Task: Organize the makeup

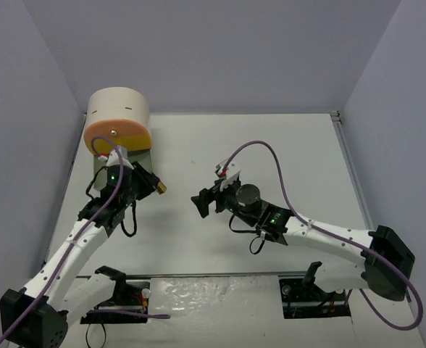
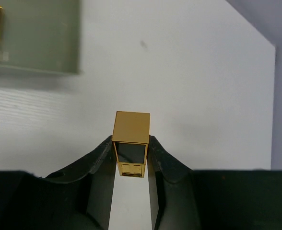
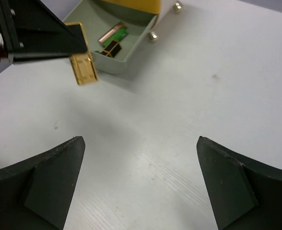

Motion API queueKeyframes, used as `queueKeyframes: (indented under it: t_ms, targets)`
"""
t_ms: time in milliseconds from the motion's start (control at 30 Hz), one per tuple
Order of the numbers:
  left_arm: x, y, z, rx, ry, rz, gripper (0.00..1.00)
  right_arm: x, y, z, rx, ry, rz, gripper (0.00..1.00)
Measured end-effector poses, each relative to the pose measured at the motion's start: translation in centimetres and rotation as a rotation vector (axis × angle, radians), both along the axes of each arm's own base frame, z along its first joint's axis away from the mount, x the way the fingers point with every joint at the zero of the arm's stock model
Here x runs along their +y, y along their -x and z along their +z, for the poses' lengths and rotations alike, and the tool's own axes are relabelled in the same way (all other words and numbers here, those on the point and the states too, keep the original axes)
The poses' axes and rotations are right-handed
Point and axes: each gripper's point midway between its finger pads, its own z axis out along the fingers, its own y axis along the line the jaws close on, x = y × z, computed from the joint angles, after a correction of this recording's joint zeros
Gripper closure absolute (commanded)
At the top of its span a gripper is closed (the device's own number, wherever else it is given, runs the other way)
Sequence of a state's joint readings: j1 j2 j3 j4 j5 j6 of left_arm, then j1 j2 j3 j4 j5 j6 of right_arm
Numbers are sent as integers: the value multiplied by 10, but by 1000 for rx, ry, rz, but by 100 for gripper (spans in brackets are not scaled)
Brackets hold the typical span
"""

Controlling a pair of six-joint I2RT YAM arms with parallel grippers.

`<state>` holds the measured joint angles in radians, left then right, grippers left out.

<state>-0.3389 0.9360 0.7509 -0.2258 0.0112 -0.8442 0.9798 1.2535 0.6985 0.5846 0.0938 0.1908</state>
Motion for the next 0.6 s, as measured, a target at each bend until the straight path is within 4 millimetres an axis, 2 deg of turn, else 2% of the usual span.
queueKeyframes:
  t_ms: [133,333,467,600]
  targets:
    - [56,-33,-8,17,18,185,100,-41,-7,22,-45,15,-100,0]
    - [104,-71,-25,37,90,345,94,-86,-2,56,-128,-6,-192,0]
    - [123,-103,-38,64,125,405,74,-103,2,61,-153,5,-225,0]
    - [133,-124,-48,90,152,436,57,-115,2,52,-152,48,-256,0]
